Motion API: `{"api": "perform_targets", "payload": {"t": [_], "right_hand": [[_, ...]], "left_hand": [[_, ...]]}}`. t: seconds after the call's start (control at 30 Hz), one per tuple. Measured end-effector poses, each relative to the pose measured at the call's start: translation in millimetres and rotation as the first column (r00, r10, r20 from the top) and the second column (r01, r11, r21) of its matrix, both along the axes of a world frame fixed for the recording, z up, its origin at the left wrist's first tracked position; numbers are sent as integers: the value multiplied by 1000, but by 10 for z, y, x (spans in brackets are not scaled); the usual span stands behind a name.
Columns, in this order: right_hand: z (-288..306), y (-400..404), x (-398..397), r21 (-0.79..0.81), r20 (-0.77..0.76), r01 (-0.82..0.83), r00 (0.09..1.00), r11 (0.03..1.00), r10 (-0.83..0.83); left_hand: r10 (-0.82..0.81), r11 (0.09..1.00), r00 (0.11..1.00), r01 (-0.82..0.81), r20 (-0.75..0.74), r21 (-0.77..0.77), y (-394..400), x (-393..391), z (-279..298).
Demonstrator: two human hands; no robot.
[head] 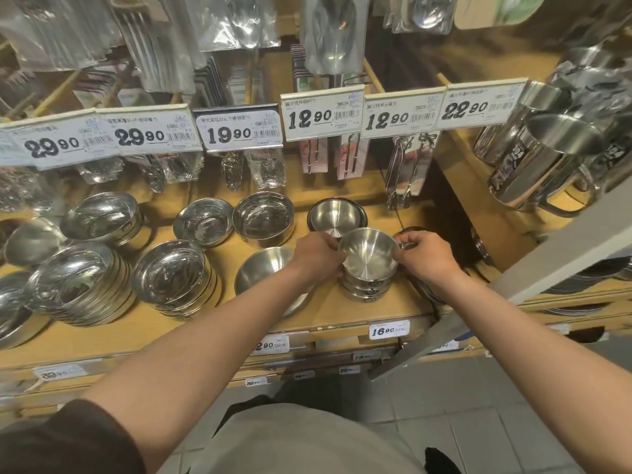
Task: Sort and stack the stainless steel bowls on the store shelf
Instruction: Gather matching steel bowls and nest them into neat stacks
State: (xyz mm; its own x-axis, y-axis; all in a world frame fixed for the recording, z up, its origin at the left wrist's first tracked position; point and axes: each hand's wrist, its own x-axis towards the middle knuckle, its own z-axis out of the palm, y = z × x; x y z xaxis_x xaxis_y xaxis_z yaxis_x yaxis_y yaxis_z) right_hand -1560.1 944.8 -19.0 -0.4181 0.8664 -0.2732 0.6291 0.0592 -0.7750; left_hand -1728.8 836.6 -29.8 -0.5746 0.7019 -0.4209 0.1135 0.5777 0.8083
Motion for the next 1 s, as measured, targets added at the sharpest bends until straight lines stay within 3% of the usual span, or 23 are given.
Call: {"api": "perform_targets", "payload": {"t": [0.77,1.0], "right_hand": [[-15,-19,-14,-3,59,-2,998,1000,2],[42,-44,31,-26,70,-1,998,1000,3]], "left_hand": [[-35,999,993,38,-115,20,-28,-52,40],[-45,999,998,46,-47,20,-154,-67,155]]}}
